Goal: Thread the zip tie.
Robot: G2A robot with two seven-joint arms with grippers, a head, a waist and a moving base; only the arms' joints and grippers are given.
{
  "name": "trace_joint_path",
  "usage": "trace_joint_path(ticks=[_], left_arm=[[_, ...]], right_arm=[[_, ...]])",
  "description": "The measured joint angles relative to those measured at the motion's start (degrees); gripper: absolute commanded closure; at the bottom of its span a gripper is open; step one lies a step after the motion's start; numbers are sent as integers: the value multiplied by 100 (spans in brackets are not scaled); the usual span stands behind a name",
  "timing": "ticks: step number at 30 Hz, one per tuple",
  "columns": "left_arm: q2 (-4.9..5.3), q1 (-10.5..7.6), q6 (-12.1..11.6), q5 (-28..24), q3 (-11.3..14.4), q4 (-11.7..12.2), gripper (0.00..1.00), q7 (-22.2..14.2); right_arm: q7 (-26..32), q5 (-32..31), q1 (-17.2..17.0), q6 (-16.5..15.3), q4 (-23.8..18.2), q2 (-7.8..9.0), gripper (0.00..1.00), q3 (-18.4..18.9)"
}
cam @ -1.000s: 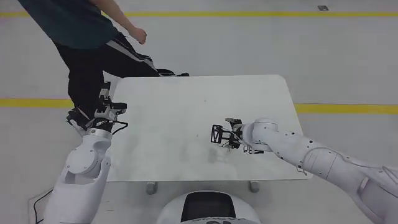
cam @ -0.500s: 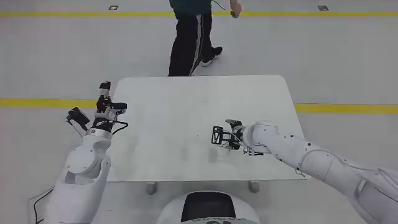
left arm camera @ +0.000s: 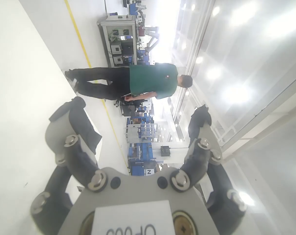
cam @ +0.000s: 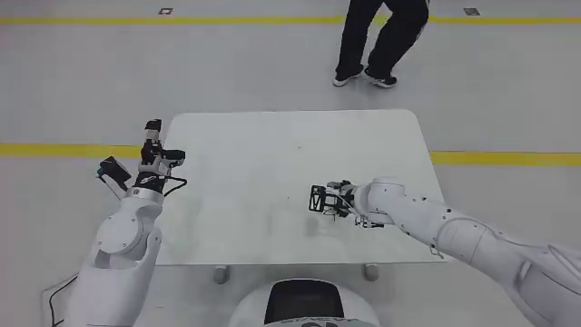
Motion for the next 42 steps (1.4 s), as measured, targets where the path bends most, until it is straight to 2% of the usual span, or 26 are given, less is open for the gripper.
trace_joint_path(ticks=[13, 17, 20, 27, 36, 42], left_arm=[[0, 0, 0, 0, 0, 0, 0, 0], [0, 0, 0, 0, 0, 0, 0, 0], [0, 0, 0, 0, 0, 0, 0, 0], [0, 0, 0, 0, 0, 0, 0, 0], [0, 0, 0, 0, 0, 0, 0, 0], [0, 0, 0, 0, 0, 0, 0, 0]], right_arm=[[132, 76, 8, 0, 54, -83, 74, -52], [101, 122, -3, 0, 23, -80, 71, -52], [-28, 150, -9, 0, -17, -24, 72, -52], [8, 227, -23, 0, -250, 175, 83, -52], [257, 454, -79, 0, -450, 307, 74, -52], [424, 553, -116, 0, -462, 283, 77, -52]])
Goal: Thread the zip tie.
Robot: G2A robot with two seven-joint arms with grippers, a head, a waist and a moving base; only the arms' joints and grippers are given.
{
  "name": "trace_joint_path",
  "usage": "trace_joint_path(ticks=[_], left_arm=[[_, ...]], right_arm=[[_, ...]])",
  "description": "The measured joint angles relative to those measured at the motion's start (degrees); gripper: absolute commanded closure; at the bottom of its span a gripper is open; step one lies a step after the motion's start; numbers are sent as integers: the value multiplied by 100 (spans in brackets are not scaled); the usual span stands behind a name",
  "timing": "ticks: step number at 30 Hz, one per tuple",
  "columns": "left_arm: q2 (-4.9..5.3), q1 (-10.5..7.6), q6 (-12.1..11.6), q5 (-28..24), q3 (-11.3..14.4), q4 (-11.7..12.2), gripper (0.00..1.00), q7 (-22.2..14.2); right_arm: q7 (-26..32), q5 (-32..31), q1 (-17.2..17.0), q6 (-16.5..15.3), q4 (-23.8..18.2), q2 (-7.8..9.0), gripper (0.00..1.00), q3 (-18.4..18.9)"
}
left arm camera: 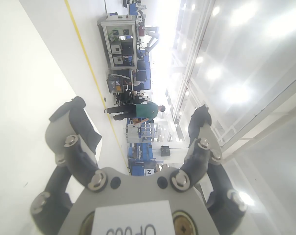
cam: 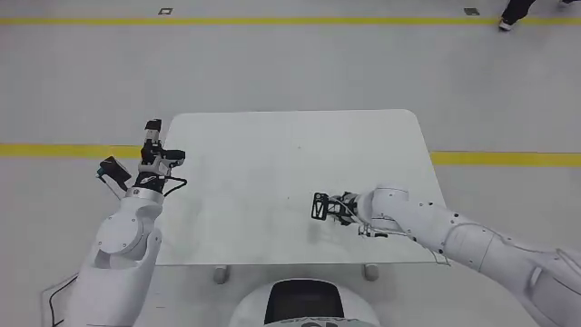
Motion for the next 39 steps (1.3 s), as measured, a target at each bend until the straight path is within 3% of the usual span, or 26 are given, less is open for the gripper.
trace_joint_path(ticks=[39], left_arm=[[0, 0, 0, 0, 0, 0, 0, 0]], right_arm=[[26, 54, -5, 0, 792, -567, 82, 0]])
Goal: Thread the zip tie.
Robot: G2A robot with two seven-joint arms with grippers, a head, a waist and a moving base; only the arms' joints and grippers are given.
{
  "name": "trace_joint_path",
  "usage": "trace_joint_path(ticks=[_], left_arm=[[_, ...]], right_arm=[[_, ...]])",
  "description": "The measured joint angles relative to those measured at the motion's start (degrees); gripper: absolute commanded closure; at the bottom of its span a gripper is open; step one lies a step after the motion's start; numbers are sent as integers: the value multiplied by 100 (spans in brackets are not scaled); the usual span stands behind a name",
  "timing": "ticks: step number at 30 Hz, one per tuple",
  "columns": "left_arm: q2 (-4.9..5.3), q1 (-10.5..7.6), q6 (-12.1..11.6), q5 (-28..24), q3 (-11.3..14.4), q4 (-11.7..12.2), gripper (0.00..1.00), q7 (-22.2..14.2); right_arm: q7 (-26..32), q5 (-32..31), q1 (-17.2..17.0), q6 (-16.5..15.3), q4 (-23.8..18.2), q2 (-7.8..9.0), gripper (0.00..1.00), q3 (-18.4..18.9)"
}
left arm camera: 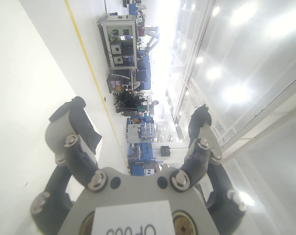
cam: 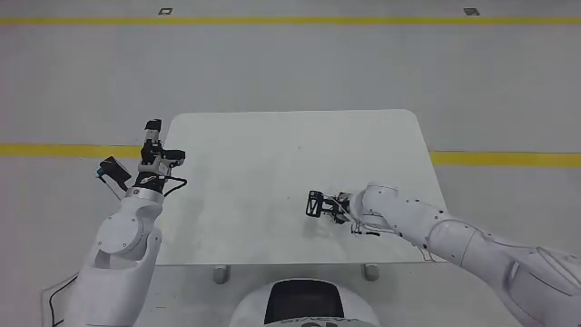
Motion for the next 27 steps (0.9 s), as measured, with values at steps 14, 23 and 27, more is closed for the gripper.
trace_joint_path(ticks=[14, 23, 27], left_arm=[[0, 0, 0, 0, 0, 0, 0, 0], [0, 0, 0, 0, 0, 0, 0, 0], [0, 0, 0, 0, 0, 0, 0, 0]], right_arm=[[80, -24, 14, 0, 228, -142, 83, 0], [44, -39, 2, 0, 369, -221, 84, 0], [48, -54, 6, 0, 432, -262, 84, 0]])
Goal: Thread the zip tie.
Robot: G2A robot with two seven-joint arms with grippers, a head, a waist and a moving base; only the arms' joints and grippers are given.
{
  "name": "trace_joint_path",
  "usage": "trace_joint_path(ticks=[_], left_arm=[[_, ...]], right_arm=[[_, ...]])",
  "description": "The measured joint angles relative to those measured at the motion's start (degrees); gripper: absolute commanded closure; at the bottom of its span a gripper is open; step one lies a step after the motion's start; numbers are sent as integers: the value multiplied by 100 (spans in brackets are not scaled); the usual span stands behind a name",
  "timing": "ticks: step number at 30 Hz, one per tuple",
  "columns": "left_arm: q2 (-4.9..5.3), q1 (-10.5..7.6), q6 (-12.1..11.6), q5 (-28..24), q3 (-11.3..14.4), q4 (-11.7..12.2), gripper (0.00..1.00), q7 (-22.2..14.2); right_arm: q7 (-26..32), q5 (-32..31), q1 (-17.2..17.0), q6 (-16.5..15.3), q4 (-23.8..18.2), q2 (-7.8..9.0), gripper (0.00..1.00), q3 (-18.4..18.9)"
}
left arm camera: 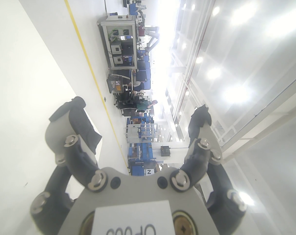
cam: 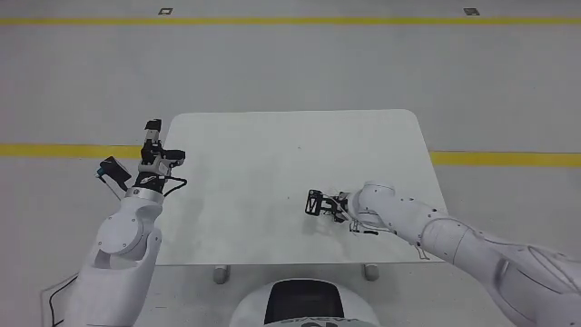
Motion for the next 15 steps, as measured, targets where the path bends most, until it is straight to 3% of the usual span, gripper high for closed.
trace_joint_path(ticks=[7, 10, 15], left_arm=[[0, 0, 0, 0, 0, 0, 0, 0], [0, 0, 0, 0, 0, 0, 0, 0], [0, 0, 0, 0, 0, 0, 0, 0]], right_arm=[[-17, -25, -4, 0, 93, -57, 86, 0], [-23, -30, -8, 0, 128, -79, 99, 0], [-35, -52, -6, 0, 169, -106, 100, 0]])
